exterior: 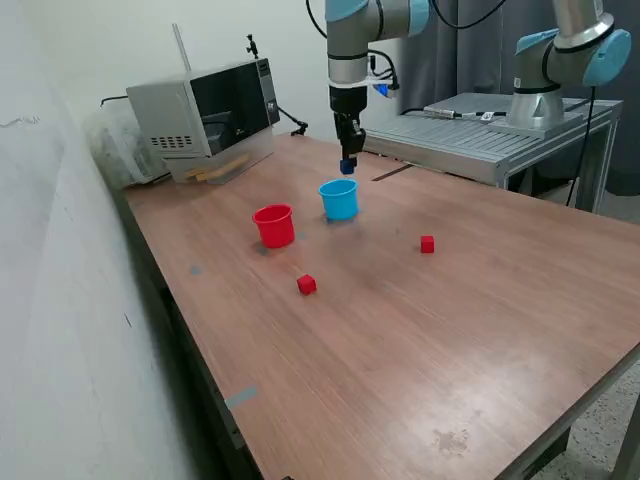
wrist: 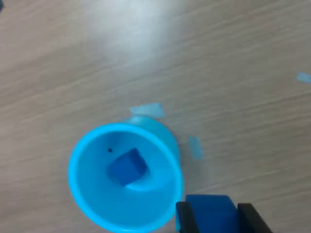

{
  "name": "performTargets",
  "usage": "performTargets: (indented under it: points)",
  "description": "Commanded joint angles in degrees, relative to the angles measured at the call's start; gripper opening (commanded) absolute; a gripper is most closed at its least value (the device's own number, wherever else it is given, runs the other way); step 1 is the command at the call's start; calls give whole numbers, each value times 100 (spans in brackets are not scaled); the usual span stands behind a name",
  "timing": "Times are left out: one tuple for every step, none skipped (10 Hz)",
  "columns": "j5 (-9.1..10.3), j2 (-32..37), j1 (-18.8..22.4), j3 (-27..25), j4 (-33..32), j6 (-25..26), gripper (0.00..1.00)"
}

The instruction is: Place red objects in the red bin, and blue objects in the blue bin.

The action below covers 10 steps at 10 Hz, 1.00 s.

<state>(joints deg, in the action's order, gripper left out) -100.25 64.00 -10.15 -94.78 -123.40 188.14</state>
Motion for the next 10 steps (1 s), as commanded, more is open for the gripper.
performTargets:
  points:
    - [6, 52, -365, -111, 0, -155, 0]
    - [6, 26, -374, -50, 0, -155, 0]
    - [6, 8, -391, -24, -9, -164, 0]
    - [6, -97, -479, 46, -26, -164, 0]
    - [6, -272, -567, 160, -26, -208, 0]
    - [6, -334, -637, 222, -35, -234, 0]
    - [6, -344, -664, 240, -35, -243, 0]
    - [6, -344, -690, 240, -44, -243, 0]
    - [14, -344, -682, 214, -35, -243, 100]
    - [6, -318, -621, 153, -35, -330, 100]
